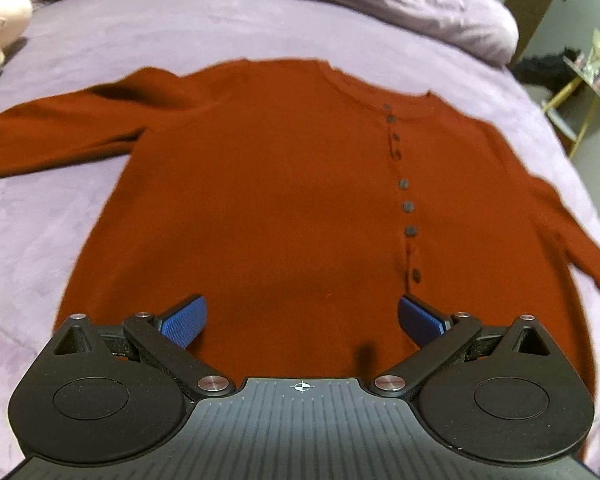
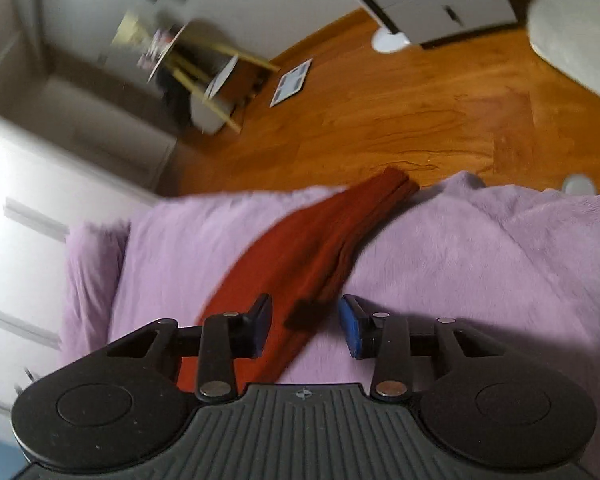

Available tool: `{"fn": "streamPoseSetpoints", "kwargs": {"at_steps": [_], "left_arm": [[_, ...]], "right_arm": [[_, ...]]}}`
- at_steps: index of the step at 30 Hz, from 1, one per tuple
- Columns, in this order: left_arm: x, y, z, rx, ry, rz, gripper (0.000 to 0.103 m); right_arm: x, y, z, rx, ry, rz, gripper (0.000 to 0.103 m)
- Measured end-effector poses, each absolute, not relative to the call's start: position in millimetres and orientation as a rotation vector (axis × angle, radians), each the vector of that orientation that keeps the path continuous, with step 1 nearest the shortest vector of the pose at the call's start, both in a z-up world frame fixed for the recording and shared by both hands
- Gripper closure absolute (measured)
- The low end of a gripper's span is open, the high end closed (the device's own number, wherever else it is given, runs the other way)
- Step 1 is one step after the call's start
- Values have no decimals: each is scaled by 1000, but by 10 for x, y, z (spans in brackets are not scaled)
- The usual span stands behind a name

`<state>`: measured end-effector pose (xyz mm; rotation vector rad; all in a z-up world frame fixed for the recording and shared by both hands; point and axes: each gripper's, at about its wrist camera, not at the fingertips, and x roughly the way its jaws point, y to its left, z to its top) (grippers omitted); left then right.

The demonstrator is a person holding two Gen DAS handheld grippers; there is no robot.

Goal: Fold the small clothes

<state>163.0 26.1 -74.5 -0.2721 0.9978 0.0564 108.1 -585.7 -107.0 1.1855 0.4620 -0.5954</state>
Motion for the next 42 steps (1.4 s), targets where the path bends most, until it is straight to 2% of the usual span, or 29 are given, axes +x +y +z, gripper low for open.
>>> {"fn": "streamPoseSetpoints", "kwargs": {"at_steps": [1,3,5,6,8,12,16,20,23,31,33,34,38,40,42], "left_arm": [[1664,246,-807,-261,1014,60,0],[1696,255,-881,-256,1029,64,0],[1706,300,-952,-268,1038,64,0],[1697,326,-970,-279,1037,62,0],[1681,389,-989,-308,1027,48,0],[1712,474,-1002,-350,1054,10,0],[1732,525,-1007,-360,1075,-19,0],[1781,506,-885,-322,1081,-38,0],[1799,505,-717,-389,1010,-143,0],[2315,311,-781,-605,998,-320,1],[2393,230,-867,-671,1025,-340,17],[2417,193,-925,-692,1039,-347,21],[2469,48,-1069,-721,1082,-356,22],[2521,13,-1129,-718,1087,-351,28],[2559,-17,-1161,-752,1097,-359,28]], "right_arm": [[1096,-5894,-1113,1199,449,-608,73],[1148,-5967,-1195,1214,446,-634,89],[1139,-6025,-1260,1239,439,-650,96],[1157,-6031,-1265,1249,435,-652,96],[1208,-6017,-1191,1192,455,-668,97],[1498,-5491,-602,811,439,-565,97],[1741,-4424,-64,563,379,-145,97],[1848,-3277,-24,382,476,248,95],[1838,-2824,-297,379,618,357,85],[1563,-3070,-971,606,795,188,84],[1512,-3146,-1081,627,807,162,85],[1481,-3175,-1110,647,806,160,85],[1367,-3259,-1177,704,786,175,86],[1330,-3288,-1191,701,780,179,86],[1315,-3290,-1194,691,776,180,86]]}}
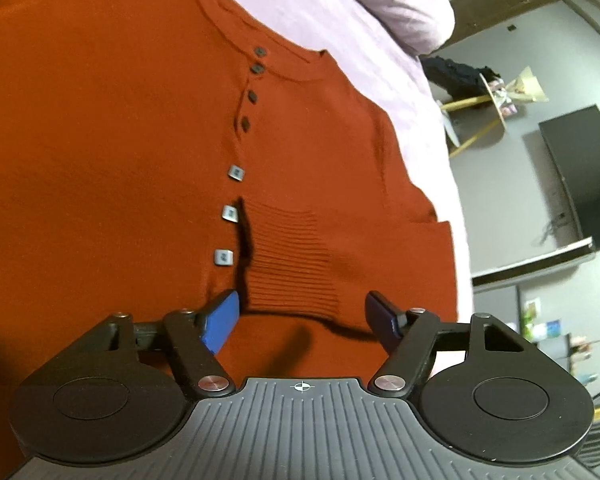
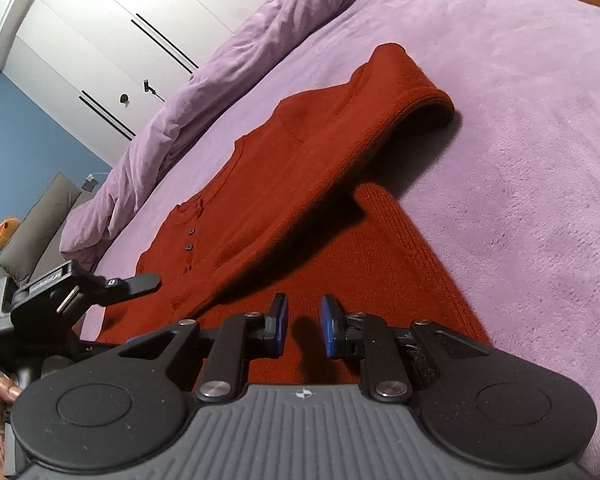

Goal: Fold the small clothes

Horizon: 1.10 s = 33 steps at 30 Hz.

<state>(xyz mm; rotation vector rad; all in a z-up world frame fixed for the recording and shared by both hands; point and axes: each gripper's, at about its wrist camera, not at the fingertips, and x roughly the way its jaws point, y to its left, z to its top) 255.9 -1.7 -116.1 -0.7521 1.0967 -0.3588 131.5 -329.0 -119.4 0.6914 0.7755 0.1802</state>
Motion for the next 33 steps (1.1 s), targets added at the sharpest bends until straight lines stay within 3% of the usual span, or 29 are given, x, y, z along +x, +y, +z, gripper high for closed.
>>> {"fn": "streamPoseSetpoints", "kwargs": {"at_steps": [2,5,7,13,19,23,25,27,29,33], "left_arm": [[2631,-64,-1226,-729,1106,-349,32],[2729,-47,-1282,-787,1100,-330,48],[2798,-53,-1285,-821,1106,-336,85],[2909,-117,-1060,-691,1037,-346,90],[2799,251,-331,-288,717,-201,90],[2831,476,-378,-71,694,-41,90],[2869,605,-486,-118,740,-22,90],[2872,713,-560,-188,752,-18,90],[2874,798,-571,-236,743,-24,90],[2848,882,-502,-249,709,-47,90]], "right_arm": [[1311,-3293,-1183,691,770,181,86],[1375,-3279,-1167,701,765,178,87],[1366,-3286,-1170,700,764,175,88],[1331,-3282,-1153,681,768,153,94],[1340,-3353,-1135,646,763,92,103],[1363,-3317,-1081,569,760,39,103],[1404,-3291,-1024,573,760,40,98],[1488,-3299,-977,615,745,59,83],[1633,-3306,-946,655,744,62,76],[2002,-3243,-903,677,745,65,75]]}}
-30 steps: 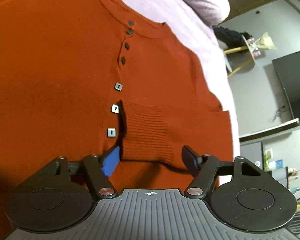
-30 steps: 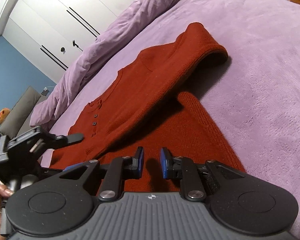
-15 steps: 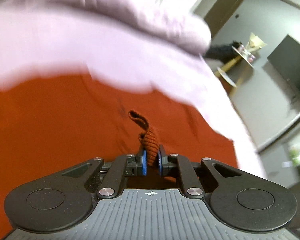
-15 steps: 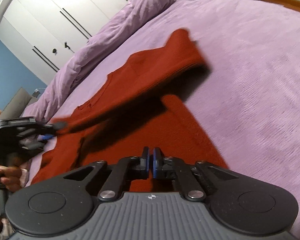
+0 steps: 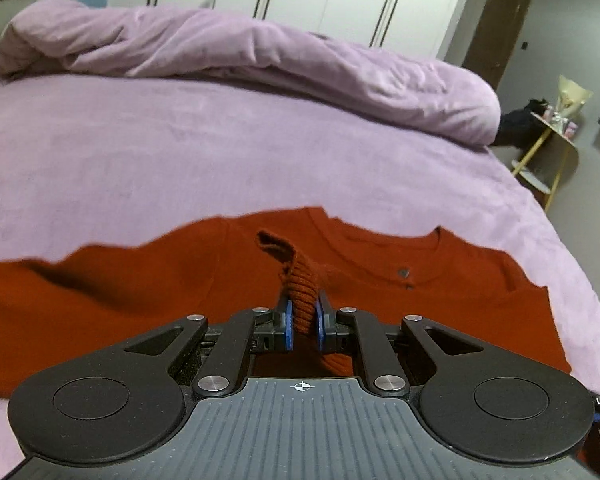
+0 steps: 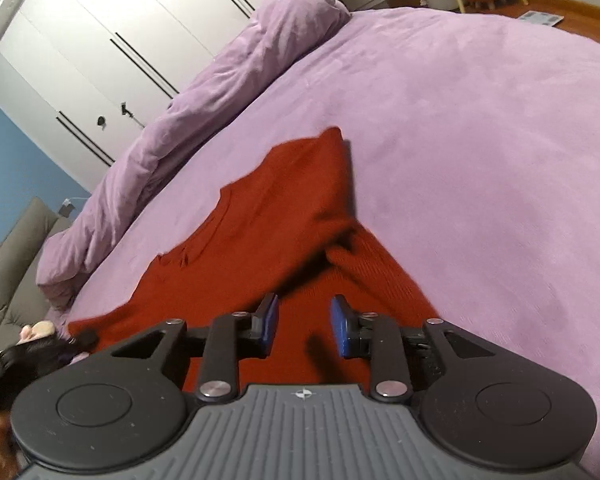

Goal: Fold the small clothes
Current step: 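Carry the held sleeve across the cardigan body and release it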

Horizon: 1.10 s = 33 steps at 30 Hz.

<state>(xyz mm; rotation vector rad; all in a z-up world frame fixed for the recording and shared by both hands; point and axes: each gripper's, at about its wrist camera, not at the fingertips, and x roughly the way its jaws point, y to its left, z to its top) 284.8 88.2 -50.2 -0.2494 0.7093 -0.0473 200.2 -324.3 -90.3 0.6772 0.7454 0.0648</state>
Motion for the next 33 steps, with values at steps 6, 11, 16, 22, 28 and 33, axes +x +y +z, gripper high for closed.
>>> {"fn": "streamPoseSetpoints", "kwargs": {"at_steps": [6,11,16,22,28,33], "left_arm": [[2979,884,-528,-178,671,-69,90],[3069,951,-820,-186,733,-66,90],[3106,1076,-1008,-239,767,-83,76],[3256,1158,-1126,-349,790,-114,91],[3186,948,-916,-207,603,-105,91],[3243,969,-1175,-82,757,81,77]], "right_arm": [[2279,-3138,-664,552,686,50,75],[2715,-3100,-756,410,755,-37,71],[3109,-3015,-967,302,825,-32,62],[3220,-2911,-985,233,784,-5,90],[3144,-2700,-812,-2,614,-82,96],[3265,-2681,-997,-49,705,-133,89]]}}
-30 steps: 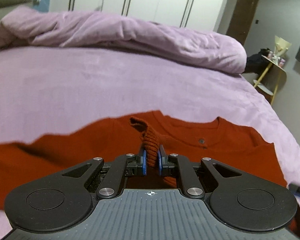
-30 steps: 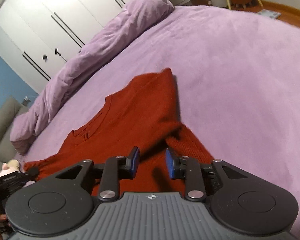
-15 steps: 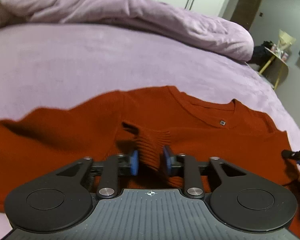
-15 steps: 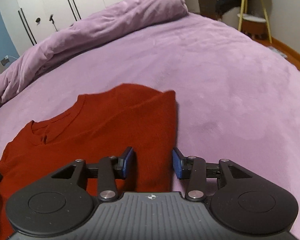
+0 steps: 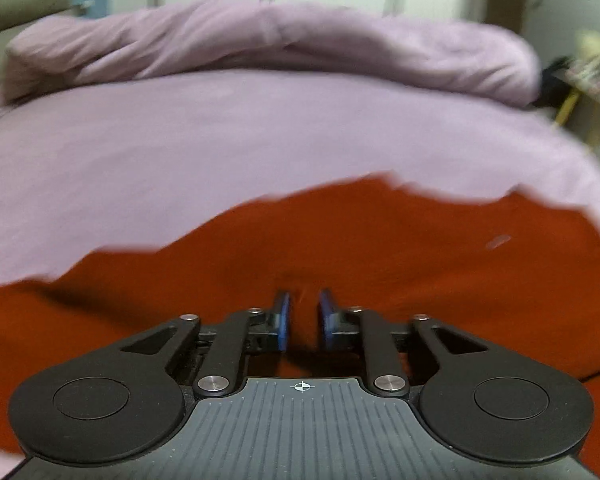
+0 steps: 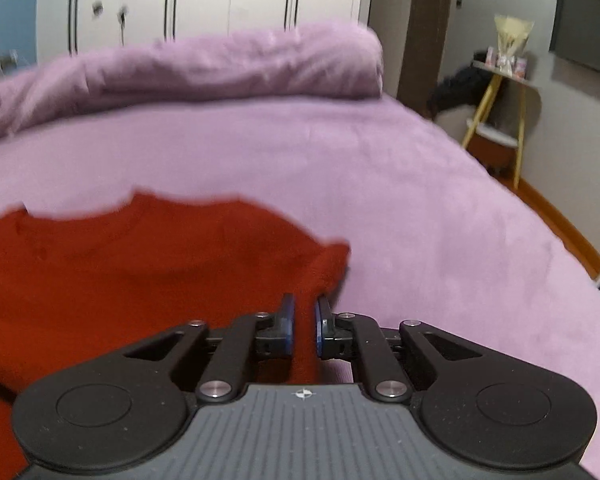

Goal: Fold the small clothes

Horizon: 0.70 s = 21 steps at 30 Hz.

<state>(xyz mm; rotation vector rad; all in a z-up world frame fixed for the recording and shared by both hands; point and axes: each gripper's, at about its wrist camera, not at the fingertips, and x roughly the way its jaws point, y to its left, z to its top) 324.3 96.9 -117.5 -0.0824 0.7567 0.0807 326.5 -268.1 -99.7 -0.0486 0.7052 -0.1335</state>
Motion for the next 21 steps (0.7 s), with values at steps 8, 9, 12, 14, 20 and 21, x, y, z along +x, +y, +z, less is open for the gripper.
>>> {"fn": "streamPoseSetpoints", "kwargs": {"at_steps": [8,9,12,14,20,21], "left_arm": [[2977,788,-931,-206,679,-33,53],[3001,712,-957,-187,691,-54,51],[3156,487,-1170,-82,773,-45,51],[3119,484,-1199,-36,736,-31,49],[3102,591,-1213,-59,735,8,49],[3088,603,-1188,-66,739,9,50]], "right_arm": [[2915,-2357,-793,69,627,120,84],[2896,-2242,-836,65,636,187,86],[2910,-1976,-1025,-97,699,182,87],[2873,-2029,-1115,-183,670,123,87],[2884,-2689,-1115,-148,651,-74,95],[2895,-2707,-1105,-147,662,-99,92]]}}
